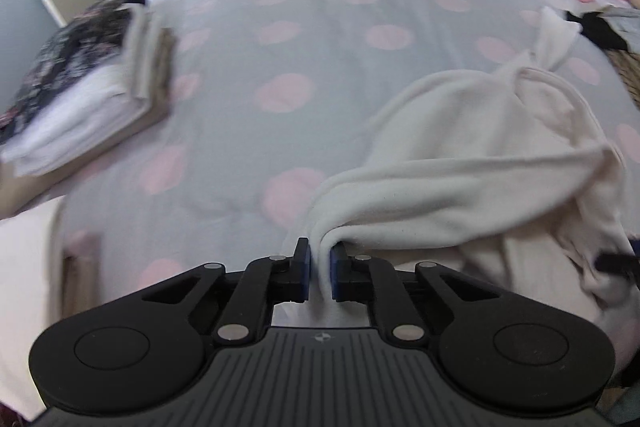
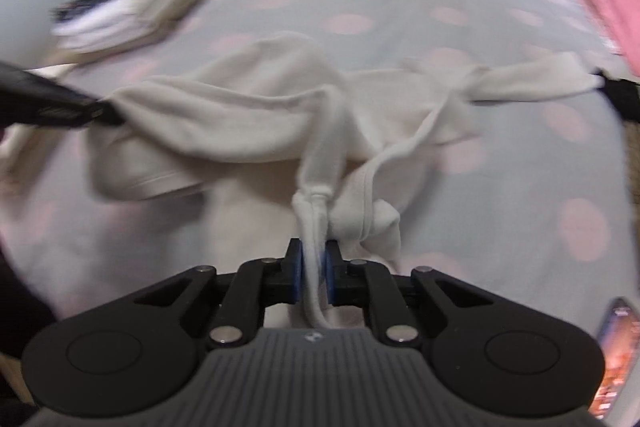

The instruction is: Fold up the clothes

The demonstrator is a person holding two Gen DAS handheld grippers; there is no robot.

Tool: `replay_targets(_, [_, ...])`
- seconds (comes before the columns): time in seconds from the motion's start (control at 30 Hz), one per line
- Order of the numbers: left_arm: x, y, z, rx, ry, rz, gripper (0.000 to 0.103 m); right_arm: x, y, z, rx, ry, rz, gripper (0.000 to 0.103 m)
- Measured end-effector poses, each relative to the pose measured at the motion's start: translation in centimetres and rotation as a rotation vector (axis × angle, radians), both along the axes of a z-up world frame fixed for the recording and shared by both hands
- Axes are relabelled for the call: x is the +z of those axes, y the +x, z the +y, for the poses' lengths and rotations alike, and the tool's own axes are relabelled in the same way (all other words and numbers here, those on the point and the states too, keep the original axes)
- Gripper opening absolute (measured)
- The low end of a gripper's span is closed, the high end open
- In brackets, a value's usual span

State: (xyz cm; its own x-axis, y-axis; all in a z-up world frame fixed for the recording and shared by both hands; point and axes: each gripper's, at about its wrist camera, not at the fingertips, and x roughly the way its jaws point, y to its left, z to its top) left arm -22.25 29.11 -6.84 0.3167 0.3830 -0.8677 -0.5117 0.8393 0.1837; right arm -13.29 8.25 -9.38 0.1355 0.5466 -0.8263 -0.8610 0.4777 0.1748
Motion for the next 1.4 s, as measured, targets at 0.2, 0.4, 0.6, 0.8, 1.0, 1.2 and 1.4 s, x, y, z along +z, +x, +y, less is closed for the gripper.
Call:
replay_targets(0.2, [0.2, -2.5, 2.0, 0.085, -0.021, 0.012, 0.008, 0.5, -5.1, 2.0, 0.156, 0.044, 0.075, 0.013])
replay_targets(0.4, [-0.8, -3.2, 0.6, 0.020, -0.039, 0.074, 0.010, 0.1, -8.6, 3.0, 0.264, 0.030, 0.132, 0.012])
replay_targets(0.6, [0.2, -4.4, -1.2, -0.021, -0.033, 0.065, 0.021, -0.1, -9.1, 2.3, 0.238, 0.008, 0.154, 0.028])
replay_targets(0.8, [2.6, -4.7, -3.2, -0.047, -0.078, -0.020, 0.038, 1.0, -7.6, -0.3, 0.174, 0.001, 0.107, 0.037])
replay_targets(1.0, [4.1, -3.0, -7.0, -0.161, -0.138, -0.082, 0.041, 0.3, -6.1, -1.7, 0.126, -0.053, 0.070, 0.045])
replay_targets(1.2, [3.3, -1.0, -11.6, -0.281, -0.185, -0.094, 0.046, -1.1, -5.2, -2.4, 0.113, -0.104, 0.055, 0.046])
replay_targets(1.4, [-1.0, 0.5, -12.9, -0.279, -0.200, 0.018, 0.027, -1.8, -5.0, -2.5, 0.119, -0.131, 0.055, 0.047])
